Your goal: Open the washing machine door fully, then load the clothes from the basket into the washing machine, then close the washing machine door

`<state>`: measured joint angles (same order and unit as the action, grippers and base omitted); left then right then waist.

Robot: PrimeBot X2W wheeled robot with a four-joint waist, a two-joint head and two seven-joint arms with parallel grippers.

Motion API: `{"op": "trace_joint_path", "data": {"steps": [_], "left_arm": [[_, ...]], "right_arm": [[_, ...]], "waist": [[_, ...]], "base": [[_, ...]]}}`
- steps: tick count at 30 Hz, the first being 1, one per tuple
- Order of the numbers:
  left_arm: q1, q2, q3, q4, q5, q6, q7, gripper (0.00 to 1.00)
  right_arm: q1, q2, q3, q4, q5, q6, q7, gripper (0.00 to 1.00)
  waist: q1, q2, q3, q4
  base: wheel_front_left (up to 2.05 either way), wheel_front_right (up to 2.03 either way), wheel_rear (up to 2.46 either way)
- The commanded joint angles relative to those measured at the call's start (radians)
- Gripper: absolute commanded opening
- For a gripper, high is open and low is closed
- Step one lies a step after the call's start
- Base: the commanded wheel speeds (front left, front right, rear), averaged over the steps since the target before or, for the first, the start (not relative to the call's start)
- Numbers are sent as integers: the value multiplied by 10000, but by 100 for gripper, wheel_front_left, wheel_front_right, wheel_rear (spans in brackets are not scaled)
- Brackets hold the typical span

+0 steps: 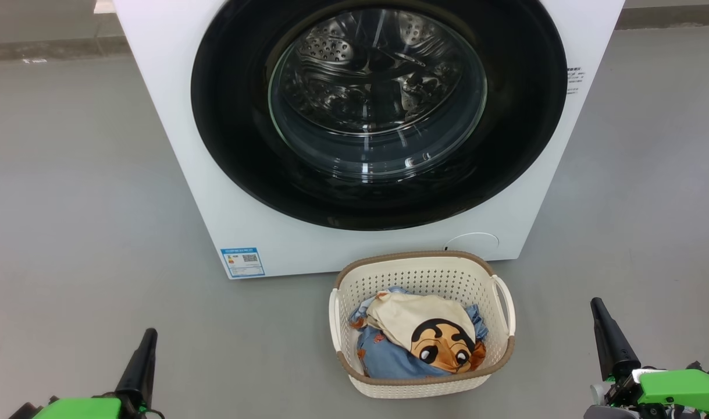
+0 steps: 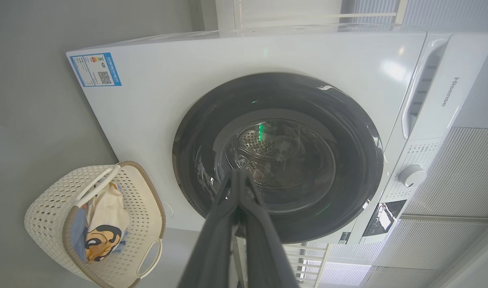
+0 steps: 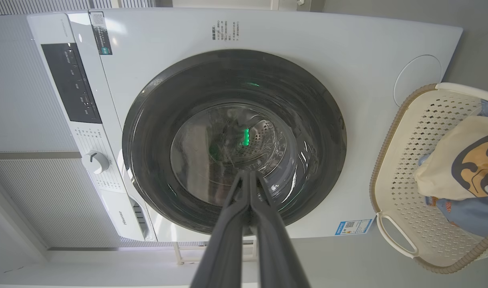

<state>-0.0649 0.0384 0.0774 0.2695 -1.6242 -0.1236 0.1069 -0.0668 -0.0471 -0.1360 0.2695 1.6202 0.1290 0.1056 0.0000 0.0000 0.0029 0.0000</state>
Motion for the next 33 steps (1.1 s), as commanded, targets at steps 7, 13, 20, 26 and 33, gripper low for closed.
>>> {"op": "trace_joint_path", "data": {"steps": [7, 13, 20, 26, 33], "left_arm": [[-434, 129, 359, -244, 152, -71, 59, 0], [-435, 128, 361, -244, 154, -71, 60, 0], [-435, 127, 362, -243, 155, -71, 61, 0], [-435, 126, 364, -243, 156, -71, 62, 0], [439, -257, -76, 592, -5, 31, -16, 100]], "right_arm": [[-416, -37, 218, -244, -120, 17, 80, 0], [-416, -36, 217, -244, -121, 17, 81, 0], [-416, -36, 216, -244, -121, 17, 81, 0], [-416, -35, 216, -244, -122, 17, 82, 0], [420, 136, 2, 630, 5, 0, -15, 100]], "waist": [[0, 0, 0, 0], [0, 0, 0, 0], [0, 0, 0, 0], [0, 0, 0, 0], [0, 0, 2, -1]], "base": [[0, 0, 0], [0, 0, 0], [0, 0, 0], [0, 0, 0], [0, 0, 0]]}}
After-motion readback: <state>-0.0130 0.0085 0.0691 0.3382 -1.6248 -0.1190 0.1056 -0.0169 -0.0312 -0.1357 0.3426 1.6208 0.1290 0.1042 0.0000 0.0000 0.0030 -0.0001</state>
